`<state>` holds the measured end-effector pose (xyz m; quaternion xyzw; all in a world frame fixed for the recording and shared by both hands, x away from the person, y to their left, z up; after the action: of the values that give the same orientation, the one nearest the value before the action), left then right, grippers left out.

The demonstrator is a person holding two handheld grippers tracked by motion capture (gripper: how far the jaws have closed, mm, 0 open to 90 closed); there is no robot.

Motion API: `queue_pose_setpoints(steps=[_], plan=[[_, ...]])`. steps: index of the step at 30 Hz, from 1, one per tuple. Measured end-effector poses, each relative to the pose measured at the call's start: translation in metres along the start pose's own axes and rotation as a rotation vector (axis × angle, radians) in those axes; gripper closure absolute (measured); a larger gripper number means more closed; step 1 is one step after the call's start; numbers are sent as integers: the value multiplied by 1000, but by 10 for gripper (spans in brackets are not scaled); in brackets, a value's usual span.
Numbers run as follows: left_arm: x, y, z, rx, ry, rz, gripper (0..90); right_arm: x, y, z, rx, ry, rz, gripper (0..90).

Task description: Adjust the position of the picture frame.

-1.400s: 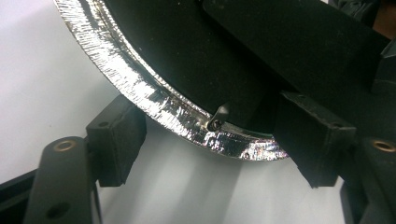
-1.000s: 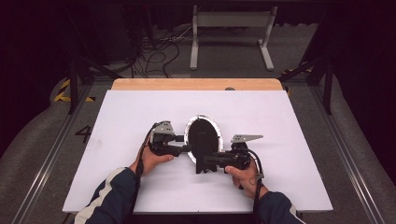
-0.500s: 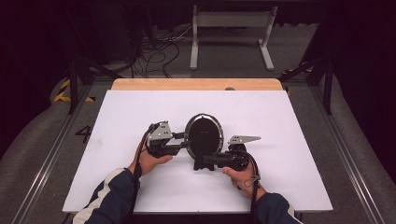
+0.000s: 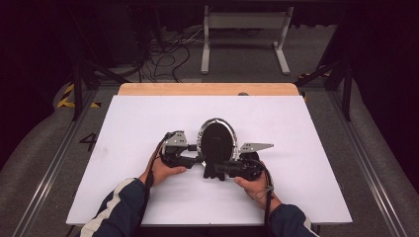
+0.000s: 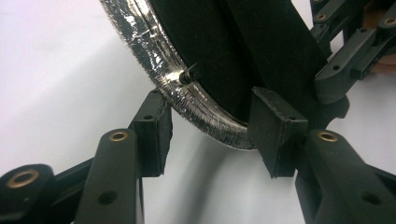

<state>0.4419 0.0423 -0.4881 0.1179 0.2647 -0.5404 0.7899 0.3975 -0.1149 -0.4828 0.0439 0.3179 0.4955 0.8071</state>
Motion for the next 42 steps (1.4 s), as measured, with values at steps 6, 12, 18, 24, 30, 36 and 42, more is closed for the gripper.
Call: queue_pose_setpoints(steps=[6, 12, 18, 24, 30, 36, 42], plan=[[1, 8, -2, -61, -7, 22, 347, 1, 5, 2, -70, 2, 3, 747], [0, 7, 0, -13, -5, 35, 471, 3, 6, 5, -65, -18, 23, 747], [-7, 8, 5, -6, -70, 46, 567, 2, 3, 4, -65, -14, 10, 755], [-18, 1, 17, 82, -142, 129, 714, 5, -12, 2, 8, -19, -23, 781], [-23, 4, 10, 166, -97, 207, 768, 5, -9, 3, -11, -12, -42, 778], [-15, 4, 9, 132, -103, 161, 711, 5, -9, 2, -24, -3, -33, 828], [-8, 9, 6, 71, -92, 118, 559, 6, -9, 2, -38, -3, -47, 828]])
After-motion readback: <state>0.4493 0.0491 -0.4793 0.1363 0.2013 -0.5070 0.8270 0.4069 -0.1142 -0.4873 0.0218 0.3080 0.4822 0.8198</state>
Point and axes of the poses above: each handheld gripper's, and its own axes: x roughly forward along the jaws, z roughly out of its top, y roughly to its left, the point moved 7 cm from there along x, roughly forward along the jaws, and after that the axes turned 3 degrees about z, right-handed, at the moved point
